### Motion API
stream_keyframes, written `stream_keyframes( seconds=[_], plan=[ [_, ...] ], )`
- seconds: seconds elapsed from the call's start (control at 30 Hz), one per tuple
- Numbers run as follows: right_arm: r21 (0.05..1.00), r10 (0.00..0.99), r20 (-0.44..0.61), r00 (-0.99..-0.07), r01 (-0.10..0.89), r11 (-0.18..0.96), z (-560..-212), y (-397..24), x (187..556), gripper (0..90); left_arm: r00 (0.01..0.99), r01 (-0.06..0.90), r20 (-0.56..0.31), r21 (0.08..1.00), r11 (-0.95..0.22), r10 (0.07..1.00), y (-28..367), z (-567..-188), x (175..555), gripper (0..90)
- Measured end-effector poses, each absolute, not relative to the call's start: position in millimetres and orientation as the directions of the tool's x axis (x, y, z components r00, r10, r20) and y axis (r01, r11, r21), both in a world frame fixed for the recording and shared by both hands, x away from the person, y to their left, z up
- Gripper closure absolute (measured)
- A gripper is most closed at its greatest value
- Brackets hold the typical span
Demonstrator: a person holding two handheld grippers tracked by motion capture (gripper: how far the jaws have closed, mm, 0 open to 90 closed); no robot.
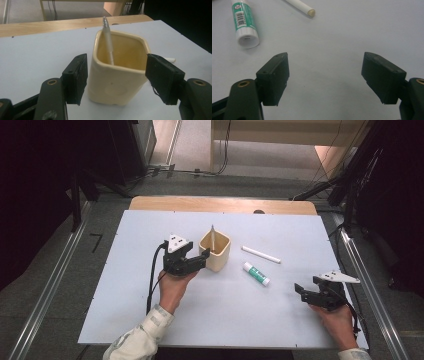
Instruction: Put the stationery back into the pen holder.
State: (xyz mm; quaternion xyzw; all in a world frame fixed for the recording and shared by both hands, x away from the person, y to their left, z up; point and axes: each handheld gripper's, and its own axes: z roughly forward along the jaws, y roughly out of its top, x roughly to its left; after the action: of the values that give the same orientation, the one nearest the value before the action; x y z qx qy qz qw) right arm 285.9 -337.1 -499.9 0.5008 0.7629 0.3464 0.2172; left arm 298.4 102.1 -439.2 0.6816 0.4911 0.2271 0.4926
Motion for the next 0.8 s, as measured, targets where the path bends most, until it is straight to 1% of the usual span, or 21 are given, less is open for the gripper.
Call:
stream_keyframes(
  seconds=[0.07, 0.37, 0.57, 0.8],
  plan=[
    [0.745, 0.914, 0.013, -0.405, 0.613, 0.261, -500, -337, 286, 21.1, 0.406, 0.449, -0.174, 0.893, -0.03, 0.897, 106, -441, 296, 34.2],
    [0.744, 0.912, 0.012, -0.411, 0.613, 0.267, -500, -334, 287, 21.3, 0.347, 0.485, -0.162, 0.874, -0.029, 0.924, 131, -463, 281, 34.0],
    [0.745, 0.909, 0.008, -0.416, 0.609, 0.272, -500, -333, 286, 21.4, 0.317, 0.494, -0.154, 0.869, -0.025, 0.936, 141, -471, 272, 34.0],
    [0.743, 0.906, 0.006, -0.424, 0.608, 0.28, -501, -332, 287, 21.8, 0.302, 0.507, -0.143, 0.861, -0.032, 0.942, 150, -480, 261, 34.0]
  ],
)
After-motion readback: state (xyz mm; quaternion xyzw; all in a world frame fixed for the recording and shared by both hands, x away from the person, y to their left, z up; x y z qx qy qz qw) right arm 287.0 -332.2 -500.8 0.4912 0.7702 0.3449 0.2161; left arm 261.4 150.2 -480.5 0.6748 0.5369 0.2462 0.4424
